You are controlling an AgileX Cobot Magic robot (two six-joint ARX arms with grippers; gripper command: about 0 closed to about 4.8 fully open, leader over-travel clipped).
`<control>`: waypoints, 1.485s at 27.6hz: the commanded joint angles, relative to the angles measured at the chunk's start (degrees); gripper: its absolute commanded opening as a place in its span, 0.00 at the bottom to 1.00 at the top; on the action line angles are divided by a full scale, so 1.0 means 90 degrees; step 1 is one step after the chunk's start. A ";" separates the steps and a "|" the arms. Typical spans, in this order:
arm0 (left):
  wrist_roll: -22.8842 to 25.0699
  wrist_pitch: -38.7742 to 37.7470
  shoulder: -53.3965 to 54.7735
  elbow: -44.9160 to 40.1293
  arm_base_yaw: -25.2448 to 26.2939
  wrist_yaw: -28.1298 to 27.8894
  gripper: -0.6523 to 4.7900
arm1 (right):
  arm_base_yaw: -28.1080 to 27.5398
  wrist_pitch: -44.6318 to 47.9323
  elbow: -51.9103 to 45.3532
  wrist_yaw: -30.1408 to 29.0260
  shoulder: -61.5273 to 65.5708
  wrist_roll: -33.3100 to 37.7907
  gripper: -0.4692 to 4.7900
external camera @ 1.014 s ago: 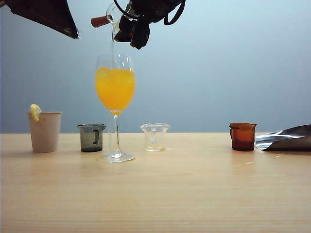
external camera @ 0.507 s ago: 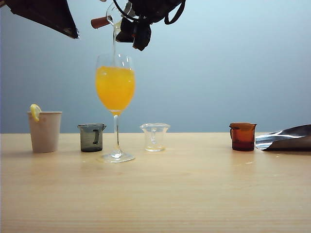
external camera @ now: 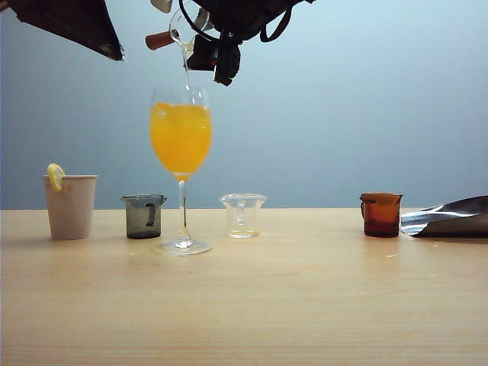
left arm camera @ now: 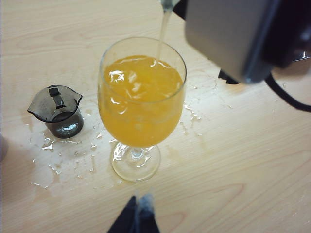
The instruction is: Pick up the third measuring cup from the left, pour the pineapple juice inside into the goblet, and finally put the measuring cup back in its original place.
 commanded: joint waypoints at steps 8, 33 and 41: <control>0.0019 0.0075 -0.0010 0.0029 -0.0007 -0.0007 0.11 | 0.0005 0.0277 0.0036 -0.0049 -0.0015 -0.0865 0.46; 0.0019 0.0078 -0.0010 0.0029 -0.0007 -0.0007 0.11 | 0.0012 0.0318 0.0036 -0.0345 -0.0015 -0.2021 0.46; 0.0019 0.0078 -0.0010 0.0029 -0.0007 -0.0007 0.11 | -0.0007 0.0469 0.0036 -0.0359 -0.0015 -0.2647 0.46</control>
